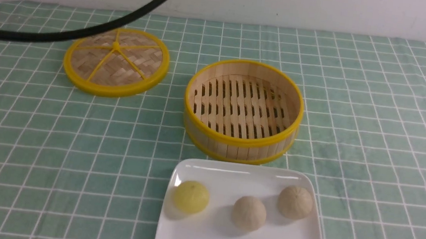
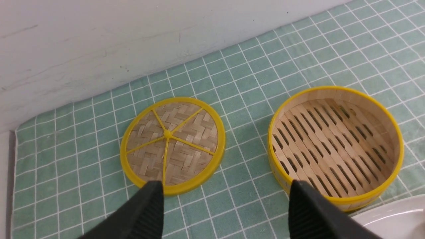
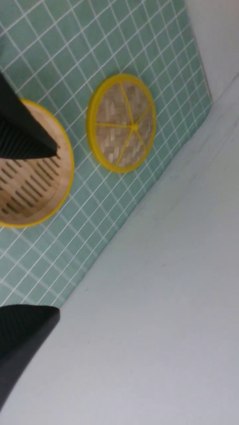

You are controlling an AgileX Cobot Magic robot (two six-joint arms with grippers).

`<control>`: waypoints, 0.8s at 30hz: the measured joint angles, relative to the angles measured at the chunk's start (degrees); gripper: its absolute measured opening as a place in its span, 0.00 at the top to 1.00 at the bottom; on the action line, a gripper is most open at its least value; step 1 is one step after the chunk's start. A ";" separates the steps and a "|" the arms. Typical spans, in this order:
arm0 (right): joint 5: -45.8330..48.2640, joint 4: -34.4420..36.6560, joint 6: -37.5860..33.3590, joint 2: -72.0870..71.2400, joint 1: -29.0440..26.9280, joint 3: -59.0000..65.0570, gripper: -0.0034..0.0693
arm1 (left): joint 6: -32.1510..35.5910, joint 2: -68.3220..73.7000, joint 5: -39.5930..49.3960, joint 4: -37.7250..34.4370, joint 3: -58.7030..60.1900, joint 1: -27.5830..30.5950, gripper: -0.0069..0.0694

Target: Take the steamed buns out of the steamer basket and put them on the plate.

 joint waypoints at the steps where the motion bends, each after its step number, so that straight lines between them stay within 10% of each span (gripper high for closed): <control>1: 1.36 -2.14 1.76 -1.65 0.00 0.00 0.17 | 0.00 0.00 -0.05 -0.06 0.00 0.00 0.25; 8: 11.18 -14.08 10.30 -11.98 0.00 2.32 0.17 | 0.00 0.00 -0.75 -0.22 0.00 0.00 0.25; 24: 19.41 -14.70 17.90 -37.78 0.00 24.08 0.17 | 0.00 0.00 -1.22 -3.35 0.00 0.00 0.25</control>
